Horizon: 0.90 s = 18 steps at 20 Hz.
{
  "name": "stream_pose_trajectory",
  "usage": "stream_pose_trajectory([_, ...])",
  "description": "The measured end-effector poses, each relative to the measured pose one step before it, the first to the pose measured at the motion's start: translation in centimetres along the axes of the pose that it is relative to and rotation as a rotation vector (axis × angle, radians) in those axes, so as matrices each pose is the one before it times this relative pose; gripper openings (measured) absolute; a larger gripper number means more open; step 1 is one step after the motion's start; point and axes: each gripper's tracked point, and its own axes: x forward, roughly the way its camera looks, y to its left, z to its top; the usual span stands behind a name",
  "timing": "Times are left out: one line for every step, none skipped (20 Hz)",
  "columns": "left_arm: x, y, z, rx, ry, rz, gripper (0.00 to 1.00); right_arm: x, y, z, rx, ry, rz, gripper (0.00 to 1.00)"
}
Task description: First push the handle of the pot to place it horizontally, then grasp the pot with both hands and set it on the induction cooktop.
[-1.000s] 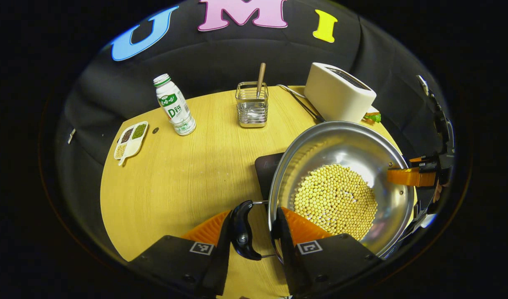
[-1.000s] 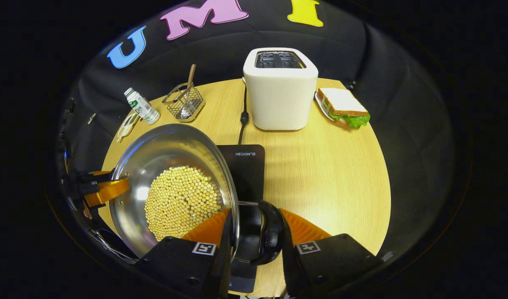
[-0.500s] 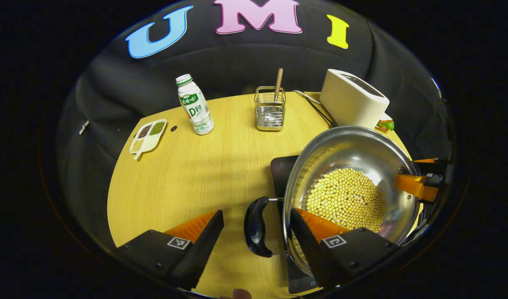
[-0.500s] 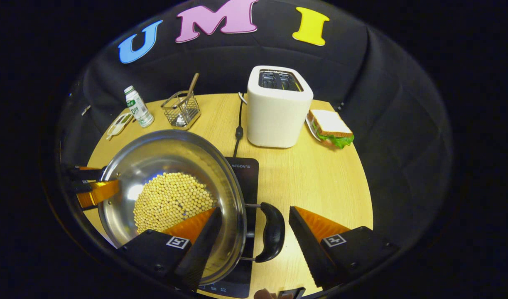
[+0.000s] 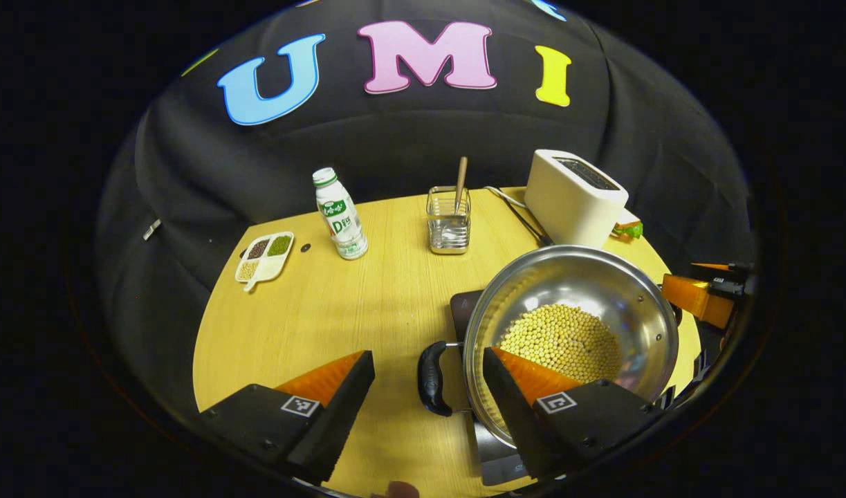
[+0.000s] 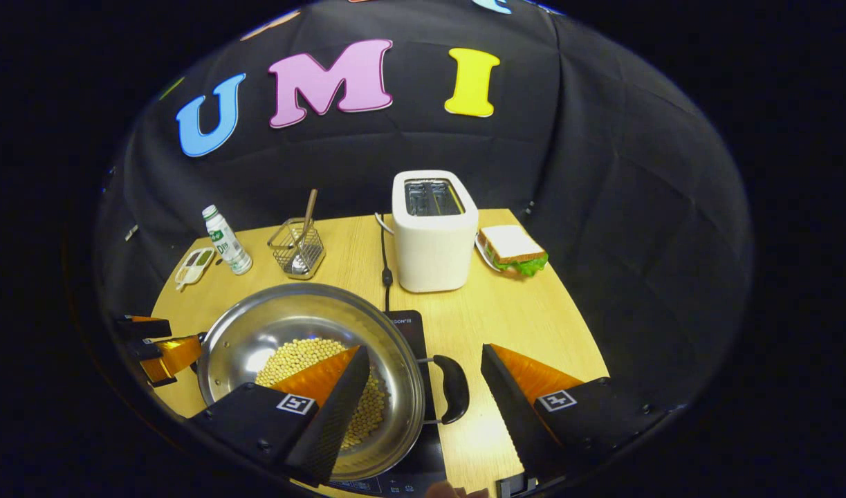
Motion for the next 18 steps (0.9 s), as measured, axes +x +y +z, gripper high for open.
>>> stream_pose_trajectory([-0.711,-0.255,0.824,-0.00085,-0.02683,-0.01015,0.98,-0.756,-0.285,0.902,0.00764,-0.03184,-0.01074,1.0])
stream_pose_trajectory([-0.848,-0.372,0.962,-0.00399,-0.03545,-0.01349,0.98,-0.818,-0.253,1.066,0.00709,-0.03347,-0.00909,1.0])
stream_pose_trajectory([-0.964,-0.394,1.166,-0.00163,-0.04098,-0.01476,0.98,-0.94,-0.221,1.188,0.00825,-0.03611,-0.00713,1.0])
stream_pose_trajectory([-0.884,-0.294,1.243,0.00367,-0.04445,-0.01,0.98,-0.699,-0.022,1.045,0.00795,-0.03049,-0.0051,1.0])
stream_pose_trajectory([-0.91,-0.229,1.459,0.00386,-0.04662,-0.00593,0.98,-0.878,-0.063,1.152,0.0097,-0.03527,-0.00382,1.0])
stream_pose_trajectory([-0.791,-0.312,1.428,0.0022,-0.04625,-0.00685,0.98,-0.675,0.106,1.235,0.00655,-0.03476,-0.00256,1.0])
stream_pose_trajectory([-0.758,-0.381,1.498,0.00393,-0.04315,-0.00615,0.98,-0.863,-0.114,0.971,0.00752,-0.02975,-0.00028,1.0])
stream_pose_trajectory([-0.717,-0.329,1.494,0.00873,-0.04464,-0.00545,0.98,-0.922,0.1,1.292,0.00786,-0.03315,0.00433,1.0])
stream_pose_trajectory([-0.693,-0.32,1.454,0.01549,-0.04493,-0.00228,0.98,-0.719,0.117,0.992,0.00646,-0.03054,0.00313,1.0])
stream_pose_trajectory([-0.667,-0.405,1.454,0.02012,-0.04307,-0.00452,0.97,-0.752,0.291,1.305,0.00856,-0.03613,0.00448,1.0])
stream_pose_trajectory([-0.718,-0.343,1.479,0.02176,-0.04121,-0.00153,0.97,-0.612,0.289,0.963,0.00643,-0.03374,0.00333,1.0])
stream_pose_trajectory([-0.678,-0.374,1.198,0.01679,-0.04242,-0.00441,0.97,-0.547,0.236,1.134,0.00564,-0.03138,0.00301,1.0])
stream_pose_trajectory([-0.552,-0.461,1.263,0.00535,-0.03933,-0.00978,0.97,-0.507,0.333,1.058,0.00224,-0.03293,0.00592,1.0])
stream_pose_trajectory([-0.668,-0.573,1.215,-0.00185,-0.03459,-0.01092,0.97,-0.636,0.268,1.239,-0.00044,-0.03603,0.00524,1.0])
stream_pose_trajectory([-0.552,-0.276,1.18,-0.00227,-0.03066,-0.00494,0.97,-0.636,0.124,1.042,-0.00157,-0.03157,0.00539,1.0])
stream_pose_trajectory([-0.51,0.011,1.143,0.00152,-0.03284,-0.00094,0.97,-0.555,0.184,1.132,-0.00195,-0.03258,0.00506,1.0])
stream_pose_trajectory([-0.558,-0.051,1.232,0.00428,-0.03044,0.00118,0.97,-0.691,0.167,1.178,-0.00116,-0.03141,0.00378,0.99])
stream_pose_trajectory([-0.362,-0.533,1.055,0.00406,-0.02846,0.00054,0.97,-0.624,0.134,1.017,-0.00129,-0.02848,0.00269,0.99])
